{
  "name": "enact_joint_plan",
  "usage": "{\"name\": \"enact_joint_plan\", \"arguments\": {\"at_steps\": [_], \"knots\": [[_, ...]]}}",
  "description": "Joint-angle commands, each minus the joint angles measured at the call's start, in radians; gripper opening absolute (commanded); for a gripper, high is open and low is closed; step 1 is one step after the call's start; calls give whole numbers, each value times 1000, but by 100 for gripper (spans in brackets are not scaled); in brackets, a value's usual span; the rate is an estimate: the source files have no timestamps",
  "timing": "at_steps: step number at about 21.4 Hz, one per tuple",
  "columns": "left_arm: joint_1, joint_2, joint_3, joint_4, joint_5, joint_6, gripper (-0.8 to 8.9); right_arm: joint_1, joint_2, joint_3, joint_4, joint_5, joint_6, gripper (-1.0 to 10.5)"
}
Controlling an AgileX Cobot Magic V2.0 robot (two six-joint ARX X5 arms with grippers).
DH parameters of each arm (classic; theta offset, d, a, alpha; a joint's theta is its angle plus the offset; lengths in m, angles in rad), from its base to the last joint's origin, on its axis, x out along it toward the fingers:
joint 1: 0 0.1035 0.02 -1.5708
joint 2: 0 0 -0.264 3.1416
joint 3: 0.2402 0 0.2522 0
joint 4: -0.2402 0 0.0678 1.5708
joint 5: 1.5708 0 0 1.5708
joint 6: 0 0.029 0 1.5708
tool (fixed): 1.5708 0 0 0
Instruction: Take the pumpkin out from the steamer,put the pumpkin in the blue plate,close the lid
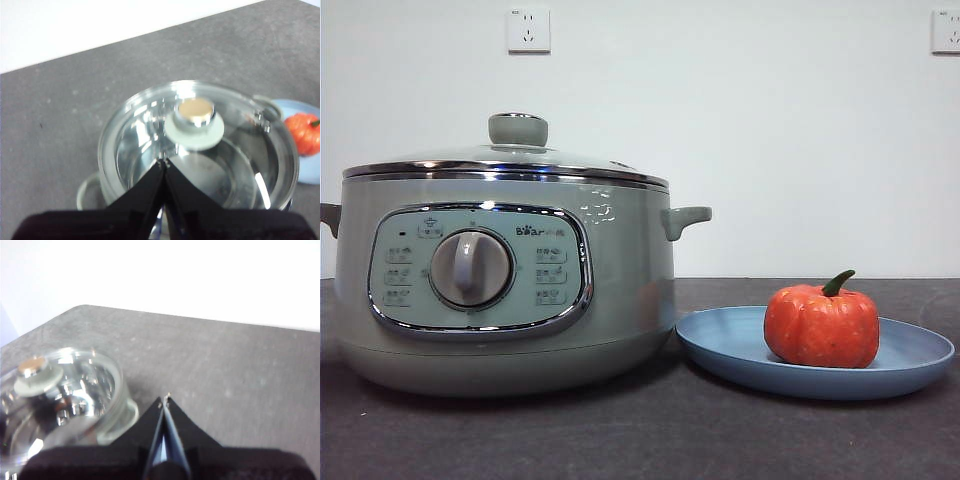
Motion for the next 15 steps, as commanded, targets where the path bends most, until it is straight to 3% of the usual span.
{"name": "enact_joint_plan", "arguments": {"at_steps": [1, 5, 15], "knots": [[2, -60, -86, 43, -2, -6, -8, 3, -26, -36, 18, 6, 23, -14], [2, -78, -105, 39, -1, -71, -3, 2, -23, -36, 1, 6, 23, 2], [2, -66, -105, 38, 0, -73, -3, 1, -22, -35, -84, 3, 22, 1]]}}
